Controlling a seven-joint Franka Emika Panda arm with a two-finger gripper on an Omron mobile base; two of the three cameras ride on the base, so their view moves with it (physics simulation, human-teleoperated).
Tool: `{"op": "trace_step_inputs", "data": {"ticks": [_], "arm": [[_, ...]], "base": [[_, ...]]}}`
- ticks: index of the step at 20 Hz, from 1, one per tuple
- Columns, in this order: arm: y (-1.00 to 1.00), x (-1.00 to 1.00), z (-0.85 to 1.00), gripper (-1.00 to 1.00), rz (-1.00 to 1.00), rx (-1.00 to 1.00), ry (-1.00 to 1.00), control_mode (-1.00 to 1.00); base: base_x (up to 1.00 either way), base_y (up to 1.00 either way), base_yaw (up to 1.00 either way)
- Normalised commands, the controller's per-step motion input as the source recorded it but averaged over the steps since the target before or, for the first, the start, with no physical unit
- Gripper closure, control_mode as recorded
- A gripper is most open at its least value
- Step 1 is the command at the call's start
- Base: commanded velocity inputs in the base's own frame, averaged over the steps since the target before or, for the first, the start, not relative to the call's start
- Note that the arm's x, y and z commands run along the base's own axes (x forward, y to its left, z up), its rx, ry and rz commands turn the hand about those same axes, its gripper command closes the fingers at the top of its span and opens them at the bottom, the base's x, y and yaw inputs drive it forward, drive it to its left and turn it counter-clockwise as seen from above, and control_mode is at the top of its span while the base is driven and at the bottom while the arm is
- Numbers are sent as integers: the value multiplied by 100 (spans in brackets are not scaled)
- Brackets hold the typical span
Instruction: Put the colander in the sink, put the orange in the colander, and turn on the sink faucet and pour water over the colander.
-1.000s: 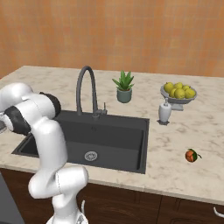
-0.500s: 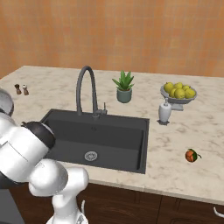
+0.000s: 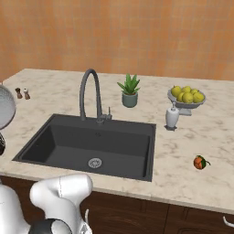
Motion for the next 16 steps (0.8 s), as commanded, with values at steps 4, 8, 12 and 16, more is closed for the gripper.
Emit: {"op": "trace_step_inputs", "data": {"ticks": [4,8,12,16], "arm": [[-72,-81,100,100,-4,1,29,-100],[-86,-36,64,100,-11,0,30,-100],[-100,-36,40,100,-13,0,28,-100],[-100,-49,7,100,-18,0,26,-100]], "base": [[0,0,0],[0,0,0],[0,0,0],[0,0,0]]}}
